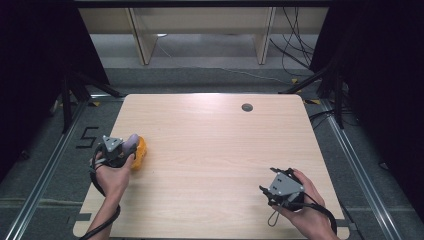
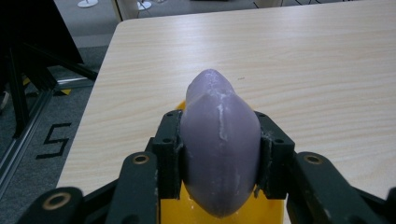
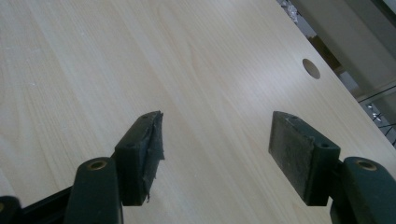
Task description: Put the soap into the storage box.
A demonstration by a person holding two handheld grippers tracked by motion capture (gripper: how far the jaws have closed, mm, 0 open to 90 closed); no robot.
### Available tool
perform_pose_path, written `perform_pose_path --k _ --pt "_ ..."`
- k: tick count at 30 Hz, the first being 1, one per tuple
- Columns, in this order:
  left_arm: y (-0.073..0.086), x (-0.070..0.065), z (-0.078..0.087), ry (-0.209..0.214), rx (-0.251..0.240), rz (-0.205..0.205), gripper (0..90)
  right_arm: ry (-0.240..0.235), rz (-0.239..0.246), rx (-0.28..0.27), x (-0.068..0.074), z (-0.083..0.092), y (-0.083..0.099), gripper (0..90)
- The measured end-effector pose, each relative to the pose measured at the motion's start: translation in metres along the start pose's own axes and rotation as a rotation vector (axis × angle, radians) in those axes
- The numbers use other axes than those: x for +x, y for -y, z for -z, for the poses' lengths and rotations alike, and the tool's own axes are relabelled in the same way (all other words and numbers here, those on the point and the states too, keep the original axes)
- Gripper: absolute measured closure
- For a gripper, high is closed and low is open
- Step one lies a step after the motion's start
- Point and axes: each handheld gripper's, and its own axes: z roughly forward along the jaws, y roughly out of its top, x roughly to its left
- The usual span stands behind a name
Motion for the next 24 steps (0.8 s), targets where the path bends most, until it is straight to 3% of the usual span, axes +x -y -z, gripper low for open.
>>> perform_pose_path --k 19,24 --pt "0.0041 -0.0003 -0.0074 0.013 0.053 0.001 58.2 0.007 0.001 -0.002 0.0007 -0.0017 -0.0006 35.4" --pt "0.0051 0.0008 -0.0066 0.027 0.082 0.001 58.1 -0.014 0.013 0.004 0.001 -0.0024 -0.0006 35.1"
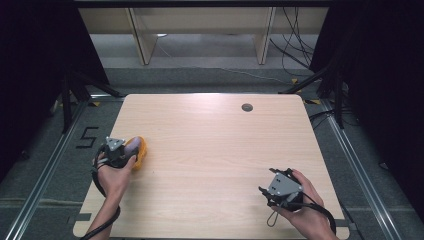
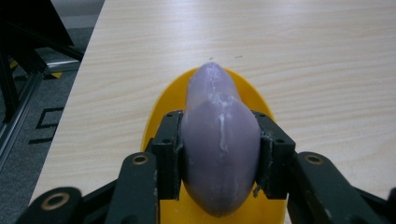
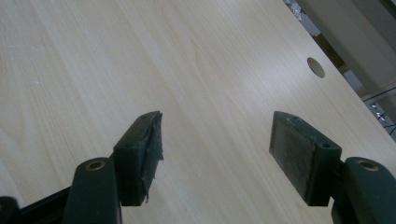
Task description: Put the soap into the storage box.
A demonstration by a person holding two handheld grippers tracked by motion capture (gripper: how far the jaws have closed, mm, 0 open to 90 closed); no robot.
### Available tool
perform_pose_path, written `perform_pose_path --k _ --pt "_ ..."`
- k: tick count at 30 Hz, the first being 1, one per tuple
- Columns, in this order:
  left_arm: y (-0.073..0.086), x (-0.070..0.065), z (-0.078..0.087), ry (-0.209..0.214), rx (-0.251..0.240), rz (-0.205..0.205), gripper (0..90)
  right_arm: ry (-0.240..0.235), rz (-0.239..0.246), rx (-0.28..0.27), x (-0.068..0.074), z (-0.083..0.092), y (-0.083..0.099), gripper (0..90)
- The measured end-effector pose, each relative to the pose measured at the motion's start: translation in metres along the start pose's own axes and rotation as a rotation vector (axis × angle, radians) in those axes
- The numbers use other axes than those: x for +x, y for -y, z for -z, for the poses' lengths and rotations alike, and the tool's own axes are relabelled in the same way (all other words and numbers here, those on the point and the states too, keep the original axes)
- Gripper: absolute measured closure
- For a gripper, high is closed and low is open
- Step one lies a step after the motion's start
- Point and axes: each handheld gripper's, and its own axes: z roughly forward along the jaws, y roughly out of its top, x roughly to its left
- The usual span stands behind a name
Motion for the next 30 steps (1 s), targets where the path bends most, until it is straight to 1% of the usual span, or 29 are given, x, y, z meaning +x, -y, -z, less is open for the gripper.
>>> perform_pose_path --k 1,3,4,5,6,8,10,11,12,13,14,16,17,18,19,21,23,24,25,26,28,30 --pt "0.0 0.0 0.0 0.0 0.0 0.0 58.1 0.0 0.0 0.0 0.0 0.0 0.0 35.1" --pt "0.002 0.0 -0.001 0.0 0.028 -0.007 58.1 0.002 0.001 0.0 0.0 0.0 0.0 35.0" --pt "0.002 0.0 -0.001 0.0 0.028 -0.007 58.1 0.003 0.002 -0.001 0.0 0.0 0.0 35.0" --pt "0.003 0.0 -0.001 0.003 0.039 -0.005 58.1 0.003 0.002 -0.001 0.0 0.0 0.0 35.0" --pt "0.004 0.001 -0.002 0.007 0.058 -0.007 58.1 0.003 0.002 -0.001 0.0 0.0 0.0 35.0" --pt "0.005 0.001 -0.002 0.008 0.068 -0.015 58.1 0.005 0.004 -0.002 0.0 0.0 0.0 34.9" --pt "0.004 0.002 -0.001 0.007 0.062 -0.014 57.9 0.005 0.005 -0.002 0.0 0.0 0.0 34.9" --pt "0.003 0.002 -0.001 0.009 0.064 -0.02 57.6 0.003 0.001 0.001 0.0 0.0 0.0 34.9" --pt "0.002 0.002 0.001 0.004 0.062 -0.015 57.1 0.003 0.0 0.002 0.0 0.0 0.0 34.8" --pt "0.001 0.002 0.002 0.0 0.068 -0.023 56.1 0.003 0.0 0.002 0.0 0.0 0.0 34.8" --pt "0.0 0.002 0.002 0.005 0.058 -0.018 54.7 0.003 -0.001 0.002 0.0 0.0 0.0 34.7" --pt "-0.001 0.003 0.005 0.003 0.053 -0.015 51.8 0.003 0.001 0.001 0.0 0.0 0.0 34.6" --pt "-0.002 0.003 0.007 0.002 0.056 -0.018 50.6 0.003 0.002 0.001 0.0 0.0 0.0 34.6" --pt "-0.002 0.003 0.009 0.004 0.05 -0.012 48.7 0.003 0.001 0.002 0.0 0.0 0.001 34.5" --pt "-0.002 0.004 0.011 0.006 0.045 -0.007 47.0 0.005 -0.017 0.008 0.001 0.001 0.001 34.5" --pt "-0.002 0.004 0.018 0.01 0.036 0.0 44.1 0.006 -0.013 0.011 0.0 0.001 0.001 34.3" --pt "-0.002 0.005 0.025 0.014 0.023 -0.014 43.0 0.003 -0.016 0.013 0.0 0.001 0.002 34.2" --pt "-0.002 0.005 0.031 0.02 0.016 -0.018 42.5 -0.003 -0.003 0.011 0.0 0.0 0.002 34.1" --pt "-0.002 0.005 0.034 0.025 0.013 -0.021 42.1 0.001 -0.016 0.016 0.001 0.0 0.002 34.0" --pt "-0.001 0.004 0.038 0.027 0.005 -0.025 42.0 0.0 -0.016 0.016 0.001 0.0 0.002 34.0" --pt "0.001 0.005 0.048 0.041 -0.006 -0.029 41.2 0.006 -0.009 0.012 0.0 0.0 0.002 34.0" --pt "0.005 0.004 0.056 0.059 -0.012 -0.038 40.8 0.002 -0.015 0.016 0.001 0.001 0.002 33.9"
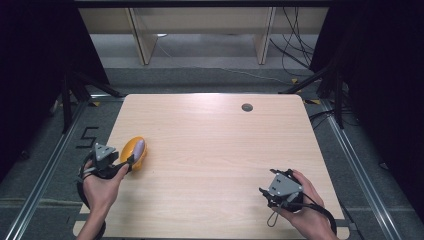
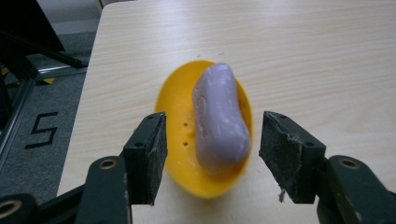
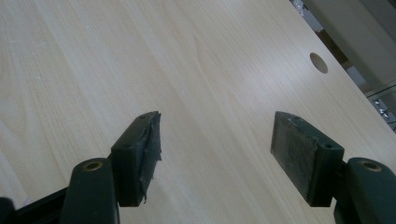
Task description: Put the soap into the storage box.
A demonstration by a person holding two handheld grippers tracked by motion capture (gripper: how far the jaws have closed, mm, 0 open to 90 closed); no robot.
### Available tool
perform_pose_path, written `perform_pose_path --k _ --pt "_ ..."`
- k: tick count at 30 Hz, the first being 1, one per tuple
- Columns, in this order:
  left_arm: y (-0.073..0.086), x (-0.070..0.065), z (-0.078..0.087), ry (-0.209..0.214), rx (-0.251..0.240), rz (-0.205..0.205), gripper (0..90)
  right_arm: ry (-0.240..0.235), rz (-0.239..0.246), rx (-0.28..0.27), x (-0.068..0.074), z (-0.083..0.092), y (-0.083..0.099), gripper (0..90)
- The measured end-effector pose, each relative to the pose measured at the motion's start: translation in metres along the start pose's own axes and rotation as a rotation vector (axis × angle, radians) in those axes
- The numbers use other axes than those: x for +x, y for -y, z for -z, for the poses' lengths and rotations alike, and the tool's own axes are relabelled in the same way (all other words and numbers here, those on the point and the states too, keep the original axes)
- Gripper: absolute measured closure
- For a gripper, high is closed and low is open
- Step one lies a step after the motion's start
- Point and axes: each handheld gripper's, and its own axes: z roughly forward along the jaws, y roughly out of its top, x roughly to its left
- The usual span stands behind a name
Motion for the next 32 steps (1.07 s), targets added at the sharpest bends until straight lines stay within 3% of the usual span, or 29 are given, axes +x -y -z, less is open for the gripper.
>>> perform_pose_path --k 10,13,19,21,25,32 --pt "0.029 -0.005 0.021 0.049 0.025 -0.029 40.5 -0.002 -0.005 0.003 0.001 0.0 0.0 33.7" --pt "0.038 -0.008 0.023 0.062 0.029 -0.023 40.5 -0.005 0.009 0.001 0.0 -0.001 0.0 33.6" --pt "0.055 -0.011 0.025 0.065 0.053 -0.053 40.6 -0.002 0.014 -0.002 -0.001 -0.001 0.001 33.6" --pt "0.064 -0.014 0.024 0.075 0.054 -0.042 40.7 -0.001 0.003 -0.003 0.0 -0.001 0.001 33.6" --pt "0.079 -0.02 0.022 0.105 0.084 -0.059 41.6 -0.016 0.001 -0.004 -0.001 -0.002 0.003 33.6" --pt "0.078 -0.016 0.019 0.109 0.072 -0.012 42.4 -0.021 -0.043 -0.008 -0.003 -0.002 0.006 33.8"
